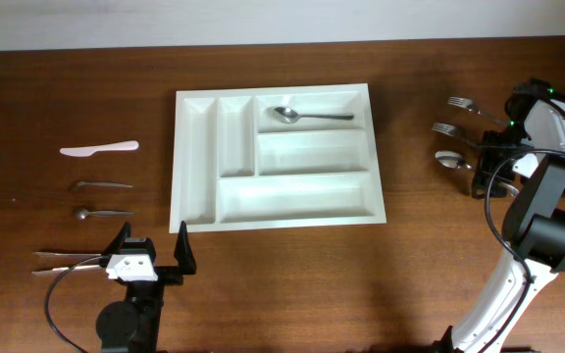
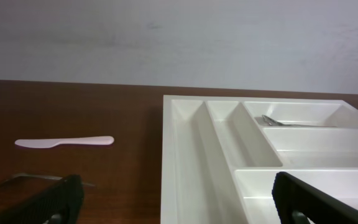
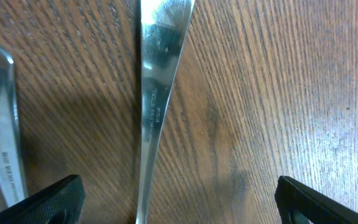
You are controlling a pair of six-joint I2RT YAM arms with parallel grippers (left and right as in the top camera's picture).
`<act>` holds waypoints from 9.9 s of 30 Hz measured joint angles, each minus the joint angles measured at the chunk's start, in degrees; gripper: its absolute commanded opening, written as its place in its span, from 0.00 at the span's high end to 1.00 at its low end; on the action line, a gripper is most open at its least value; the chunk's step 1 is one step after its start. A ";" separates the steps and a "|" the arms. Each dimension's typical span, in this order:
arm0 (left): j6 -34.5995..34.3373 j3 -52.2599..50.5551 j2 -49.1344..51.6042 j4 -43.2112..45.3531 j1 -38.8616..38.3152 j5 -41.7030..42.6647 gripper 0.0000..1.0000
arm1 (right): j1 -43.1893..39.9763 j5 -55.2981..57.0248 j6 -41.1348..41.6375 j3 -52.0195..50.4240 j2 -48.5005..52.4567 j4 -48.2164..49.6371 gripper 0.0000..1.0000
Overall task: Pack container
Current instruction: 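Lower the right gripper and grasp the second metal spoon, then carry the spoon into the tray's top compartment and release, then move the right gripper back over the metal forks, then lower the right gripper and close it on a fork handle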
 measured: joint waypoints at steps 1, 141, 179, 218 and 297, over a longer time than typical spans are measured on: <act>0.00 0.00 0.00 0.00 0.00 0.00 0.01 | 0.00 0.00 0.02 0.00 0.13 0.02 0.01; 0.00 0.00 0.00 0.00 0.00 0.00 0.01 | 35.52 -13.62 -8.85 20.81 2.95 11.06 0.87; 0.00 0.00 0.00 0.02 0.00 0.00 0.01 | 5.35 -3.58 -19.04 20.90 2.95 -2.54 0.06; 0.00 0.00 0.00 0.00 0.00 0.00 0.01 | 2.62 2.95 -10.80 20.90 7.04 -5.11 0.01; 0.00 0.00 0.00 0.00 0.00 0.00 0.01 | 2.40 1.05 -0.15 20.90 11.54 -5.64 0.01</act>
